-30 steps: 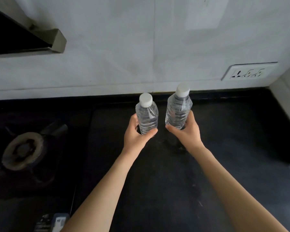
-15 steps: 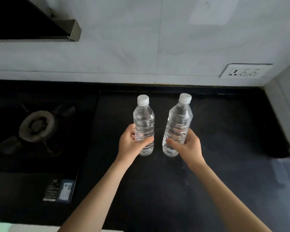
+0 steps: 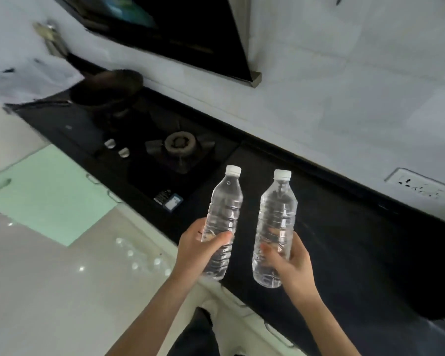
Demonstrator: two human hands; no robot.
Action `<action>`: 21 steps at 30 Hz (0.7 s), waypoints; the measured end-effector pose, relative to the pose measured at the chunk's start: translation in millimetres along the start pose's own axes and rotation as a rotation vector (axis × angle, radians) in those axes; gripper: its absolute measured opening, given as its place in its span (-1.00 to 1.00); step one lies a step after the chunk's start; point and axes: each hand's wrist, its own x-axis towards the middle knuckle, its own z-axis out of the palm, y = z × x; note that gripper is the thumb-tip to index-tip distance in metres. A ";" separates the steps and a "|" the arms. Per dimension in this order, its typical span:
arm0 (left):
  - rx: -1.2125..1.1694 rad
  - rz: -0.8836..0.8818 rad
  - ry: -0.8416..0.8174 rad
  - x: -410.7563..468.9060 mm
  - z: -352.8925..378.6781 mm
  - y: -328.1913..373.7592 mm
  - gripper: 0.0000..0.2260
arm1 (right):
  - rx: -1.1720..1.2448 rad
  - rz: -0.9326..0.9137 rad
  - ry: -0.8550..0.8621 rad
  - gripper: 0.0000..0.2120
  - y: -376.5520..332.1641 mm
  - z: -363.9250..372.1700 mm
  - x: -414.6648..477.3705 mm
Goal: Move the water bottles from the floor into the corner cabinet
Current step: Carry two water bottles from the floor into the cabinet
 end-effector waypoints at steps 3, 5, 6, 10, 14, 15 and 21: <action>-0.073 0.047 0.131 -37.4 -30.6 11.4 -0.82 | -0.031 -0.063 -0.135 -0.72 -20.6 27.5 -11.2; -0.131 0.061 0.223 -61.6 -54.5 13.7 -0.82 | -0.072 -0.117 -0.220 -0.76 -27.6 50.8 -18.0; -0.167 0.060 0.268 -74.4 -67.8 11.9 -0.81 | -0.099 -0.135 -0.263 -0.78 -29.3 64.0 -22.6; -0.249 0.017 0.443 -127.0 -127.7 -16.3 -0.73 | -0.130 -0.143 -0.447 -0.78 -24.9 122.0 -52.5; -0.280 -0.065 0.653 -189.6 -184.8 -64.2 -0.75 | -0.173 -0.076 -0.667 -0.72 -0.6 180.4 -96.9; -0.289 -0.092 0.703 -206.8 -198.5 -78.0 -0.76 | -0.195 -0.061 -0.713 -0.72 8.6 195.9 -110.0; -0.331 -0.256 0.954 -310.3 -289.6 -159.0 -0.76 | -0.241 0.035 -0.943 -0.56 60.0 311.2 -208.7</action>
